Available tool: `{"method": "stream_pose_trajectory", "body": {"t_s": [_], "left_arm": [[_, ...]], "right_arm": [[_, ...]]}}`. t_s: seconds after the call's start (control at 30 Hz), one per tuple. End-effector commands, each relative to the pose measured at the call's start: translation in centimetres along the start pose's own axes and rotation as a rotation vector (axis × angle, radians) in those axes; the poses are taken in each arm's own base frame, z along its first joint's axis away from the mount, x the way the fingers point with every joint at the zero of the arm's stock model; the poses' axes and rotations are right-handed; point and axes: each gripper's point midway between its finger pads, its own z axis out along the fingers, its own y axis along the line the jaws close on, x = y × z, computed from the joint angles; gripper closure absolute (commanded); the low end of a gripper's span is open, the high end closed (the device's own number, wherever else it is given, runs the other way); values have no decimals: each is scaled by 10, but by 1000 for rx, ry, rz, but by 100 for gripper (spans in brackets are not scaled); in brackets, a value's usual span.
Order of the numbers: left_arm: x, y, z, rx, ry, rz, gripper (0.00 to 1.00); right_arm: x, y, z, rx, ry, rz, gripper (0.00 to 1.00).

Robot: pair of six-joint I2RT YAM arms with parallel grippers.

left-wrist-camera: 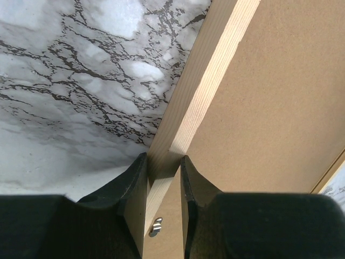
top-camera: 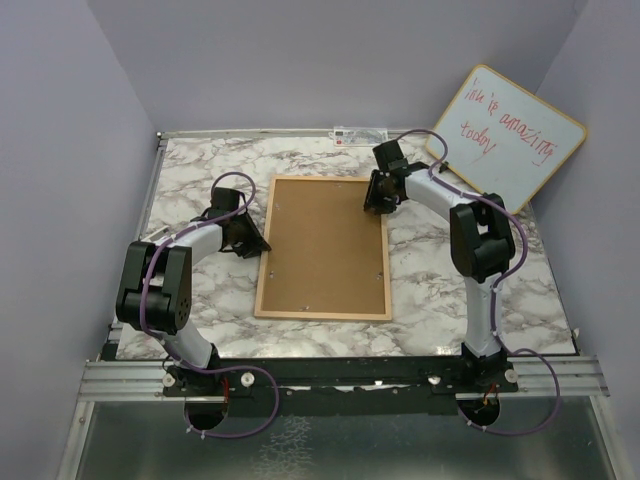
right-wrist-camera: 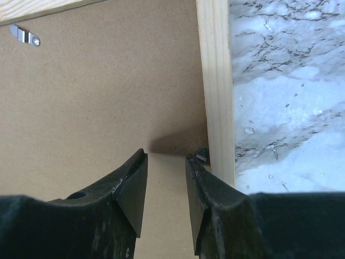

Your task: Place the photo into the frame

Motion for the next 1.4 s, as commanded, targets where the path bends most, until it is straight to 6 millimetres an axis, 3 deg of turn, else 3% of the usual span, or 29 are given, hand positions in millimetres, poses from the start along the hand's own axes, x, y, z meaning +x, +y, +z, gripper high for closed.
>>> {"method": "stream_pose_trajectory", "body": {"t_s": [0.0, 0.4, 0.67, 0.93, 1.17, 1.37], "left_arm": [[13, 19, 8, -72, 19, -71, 100], [12, 18, 8, -73, 17, -88, 100], [8, 9, 5, -55, -6, -200, 100], [13, 18, 5, -93, -1, -252, 100], [14, 14, 5, -77, 11, -253, 100], [16, 11, 7, -54, 22, -238, 100]], "right_arm": [[4, -29, 15, 136, 6, 8, 59], [17, -48, 11, 212, 39, 4, 60], [18, -58, 3, 280, 31, 42, 66], [8, -67, -7, 286, -21, 172, 69], [-6, -55, -12, 190, -74, 285, 68], [-14, -39, 9, 118, -57, 286, 63]]}}
